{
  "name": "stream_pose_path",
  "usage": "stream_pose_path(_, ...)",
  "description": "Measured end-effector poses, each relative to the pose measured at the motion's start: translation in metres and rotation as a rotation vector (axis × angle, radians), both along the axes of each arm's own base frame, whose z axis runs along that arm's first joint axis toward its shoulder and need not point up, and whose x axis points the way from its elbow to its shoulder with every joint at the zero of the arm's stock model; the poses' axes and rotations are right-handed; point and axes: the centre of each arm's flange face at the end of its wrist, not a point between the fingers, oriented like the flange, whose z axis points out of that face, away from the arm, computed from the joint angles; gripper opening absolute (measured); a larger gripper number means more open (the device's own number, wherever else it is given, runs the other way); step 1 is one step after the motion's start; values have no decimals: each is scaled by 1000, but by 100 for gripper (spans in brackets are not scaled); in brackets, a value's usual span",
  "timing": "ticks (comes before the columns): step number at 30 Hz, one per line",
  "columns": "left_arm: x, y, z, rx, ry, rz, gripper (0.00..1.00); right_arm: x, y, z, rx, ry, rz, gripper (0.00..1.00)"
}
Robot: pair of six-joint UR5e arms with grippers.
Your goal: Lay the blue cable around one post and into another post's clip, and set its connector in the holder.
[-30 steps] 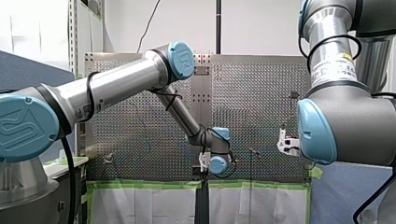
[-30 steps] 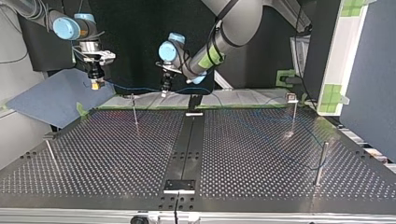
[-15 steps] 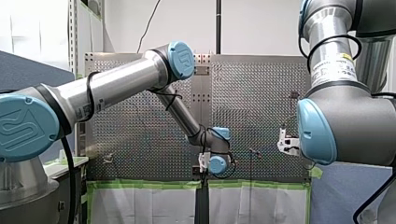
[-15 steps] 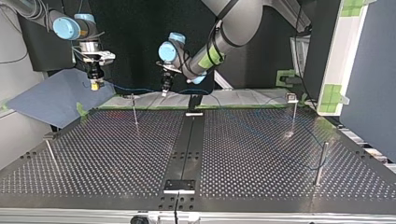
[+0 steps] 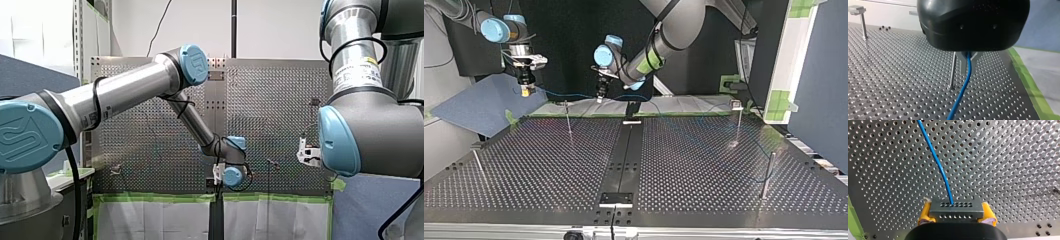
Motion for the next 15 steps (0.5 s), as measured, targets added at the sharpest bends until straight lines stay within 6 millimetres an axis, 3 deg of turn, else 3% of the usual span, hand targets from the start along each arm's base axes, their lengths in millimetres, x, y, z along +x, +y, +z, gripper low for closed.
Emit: stream_pose_path(15, -4, -9, 1, -8, -2, -55, 2, -10, -3, 0, 15, -33, -41, 0)
